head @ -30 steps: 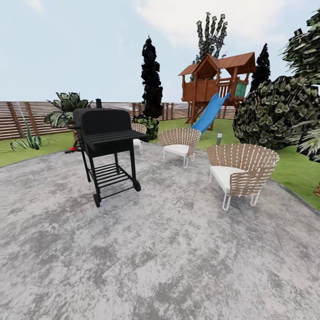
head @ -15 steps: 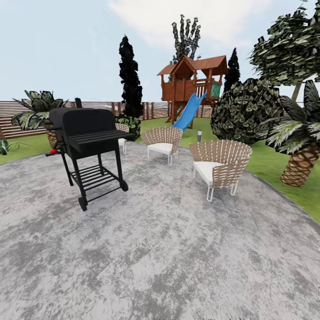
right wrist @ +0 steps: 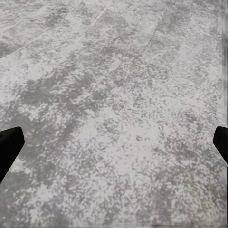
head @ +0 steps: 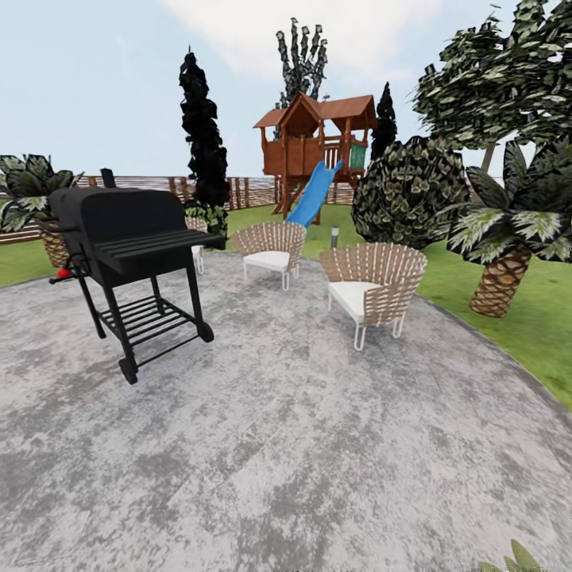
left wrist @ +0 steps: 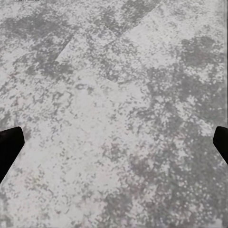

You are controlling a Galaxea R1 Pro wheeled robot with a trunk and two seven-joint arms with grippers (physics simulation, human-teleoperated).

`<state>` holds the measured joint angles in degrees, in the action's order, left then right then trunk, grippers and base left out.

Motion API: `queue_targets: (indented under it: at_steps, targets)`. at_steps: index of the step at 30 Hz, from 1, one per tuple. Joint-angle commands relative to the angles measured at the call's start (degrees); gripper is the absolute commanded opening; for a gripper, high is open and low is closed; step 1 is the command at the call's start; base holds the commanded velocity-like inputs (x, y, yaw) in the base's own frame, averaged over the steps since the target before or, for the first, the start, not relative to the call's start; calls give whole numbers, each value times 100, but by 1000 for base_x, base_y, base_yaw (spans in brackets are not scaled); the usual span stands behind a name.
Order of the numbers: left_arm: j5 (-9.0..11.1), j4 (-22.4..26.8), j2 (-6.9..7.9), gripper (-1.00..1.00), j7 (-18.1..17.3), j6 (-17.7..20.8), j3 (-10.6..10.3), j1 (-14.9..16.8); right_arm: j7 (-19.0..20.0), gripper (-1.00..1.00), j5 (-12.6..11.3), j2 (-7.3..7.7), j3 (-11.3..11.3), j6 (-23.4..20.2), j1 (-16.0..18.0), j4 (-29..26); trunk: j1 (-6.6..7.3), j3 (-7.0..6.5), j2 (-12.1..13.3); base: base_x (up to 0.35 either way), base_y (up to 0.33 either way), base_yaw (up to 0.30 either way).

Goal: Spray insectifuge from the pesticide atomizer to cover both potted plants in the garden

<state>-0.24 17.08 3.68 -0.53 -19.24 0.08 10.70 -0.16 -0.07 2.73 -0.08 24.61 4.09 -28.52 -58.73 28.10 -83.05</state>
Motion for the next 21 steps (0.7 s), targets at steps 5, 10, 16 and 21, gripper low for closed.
queue_targets:
  at_steps: [5, 10, 16, 21]
  targets:
    - [3, -3, 1, 100, -1, -18, 1, 4, -2, 100, -2, 0, -1, 19, 4, 5, 0, 43, -3, 0, 18, -194]
    - [6, -3, 1, 100, 0, -18, 1, 3, -2, 100, -2, 0, -1, 22, 4, 5, 0, 80, -3, 0, 2, -193]
    - [-2, -46, 1, 100, 0, -18, 2, 2, -2, 100, -2, 0, -1, 25, 4, 5, 0, 125, -3, 0, 0, -192]
    - [-1, -47, 9, 100, 0, -18, 9, 2, -2, 100, -2, 0, -8, 22, 4, 5, 0, 162, -3, -196, 1, -192]
